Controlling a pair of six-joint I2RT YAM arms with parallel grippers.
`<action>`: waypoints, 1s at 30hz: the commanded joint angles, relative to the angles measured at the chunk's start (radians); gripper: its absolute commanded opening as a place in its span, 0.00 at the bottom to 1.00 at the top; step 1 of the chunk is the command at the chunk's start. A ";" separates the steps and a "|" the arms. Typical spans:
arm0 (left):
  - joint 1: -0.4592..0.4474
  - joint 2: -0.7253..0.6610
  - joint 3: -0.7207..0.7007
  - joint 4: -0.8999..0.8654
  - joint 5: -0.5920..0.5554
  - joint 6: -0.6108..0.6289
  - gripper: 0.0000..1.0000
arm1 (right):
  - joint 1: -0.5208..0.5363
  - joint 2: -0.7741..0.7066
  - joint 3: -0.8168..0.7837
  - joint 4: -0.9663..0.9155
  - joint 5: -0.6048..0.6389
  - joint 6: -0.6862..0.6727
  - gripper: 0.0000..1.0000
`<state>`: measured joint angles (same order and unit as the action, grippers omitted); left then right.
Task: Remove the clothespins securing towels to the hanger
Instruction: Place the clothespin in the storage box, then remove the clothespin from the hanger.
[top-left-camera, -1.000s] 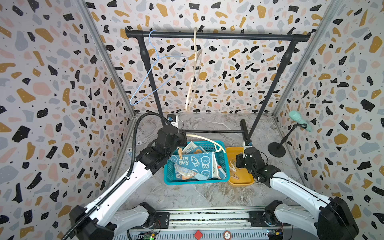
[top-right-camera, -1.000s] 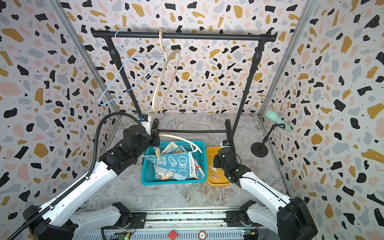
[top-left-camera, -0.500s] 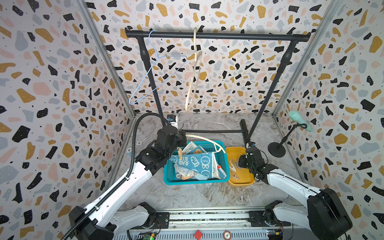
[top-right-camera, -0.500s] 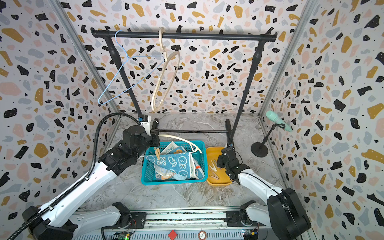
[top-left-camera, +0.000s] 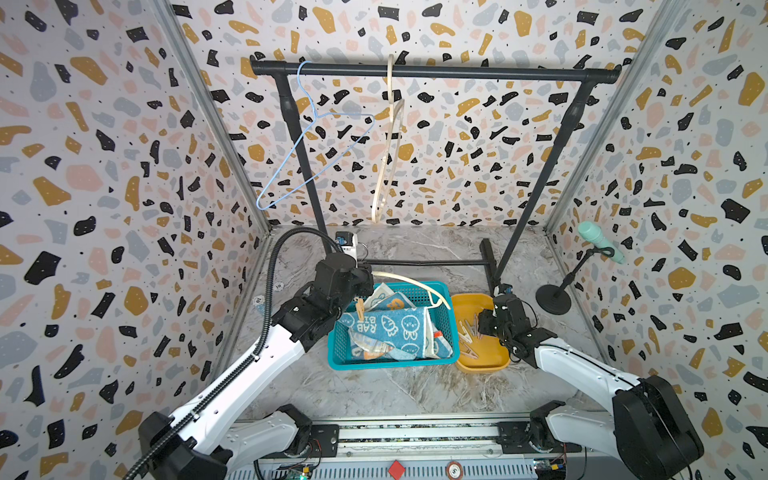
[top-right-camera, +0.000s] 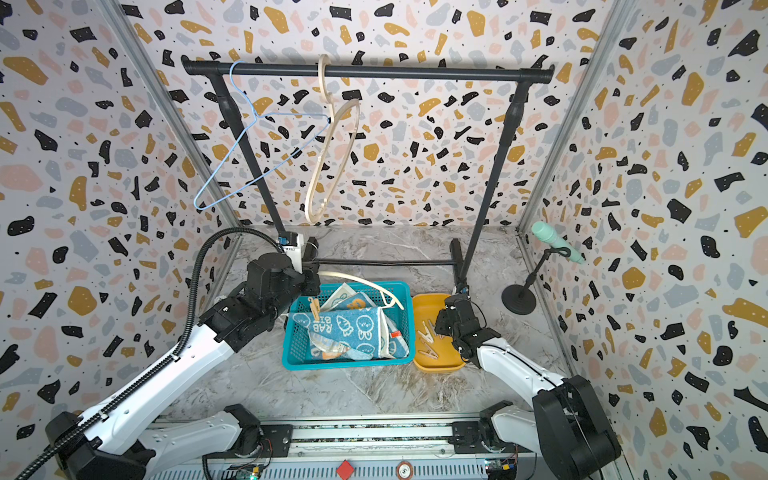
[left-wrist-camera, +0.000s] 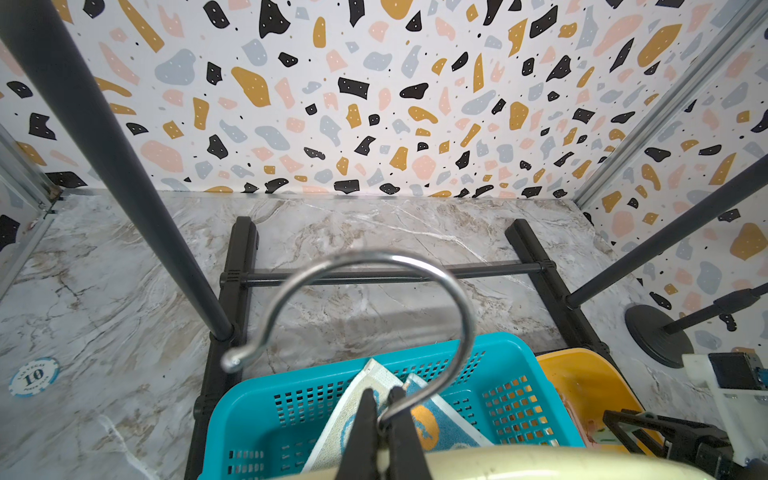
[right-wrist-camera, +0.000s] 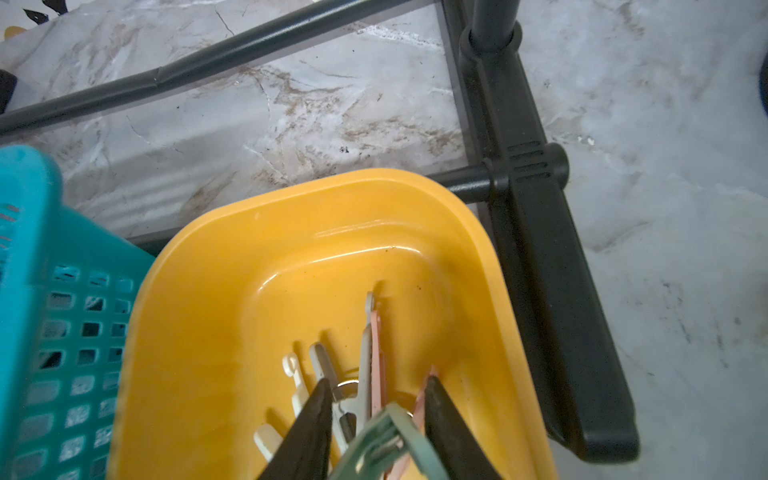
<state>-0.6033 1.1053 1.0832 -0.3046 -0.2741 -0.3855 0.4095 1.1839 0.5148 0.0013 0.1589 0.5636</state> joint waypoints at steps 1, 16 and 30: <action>-0.004 -0.028 -0.009 0.078 0.002 0.007 0.00 | -0.004 -0.025 -0.005 0.005 -0.007 0.003 0.47; -0.004 -0.026 0.000 0.079 0.001 0.007 0.00 | -0.003 -0.165 0.021 -0.023 -0.105 -0.017 0.47; -0.004 -0.019 0.006 0.087 0.002 -0.009 0.00 | 0.113 -0.433 0.169 -0.064 -0.300 -0.155 0.47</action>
<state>-0.6033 1.0988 1.0752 -0.3000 -0.2710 -0.3862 0.5034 0.7940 0.6296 -0.0532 -0.0769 0.4606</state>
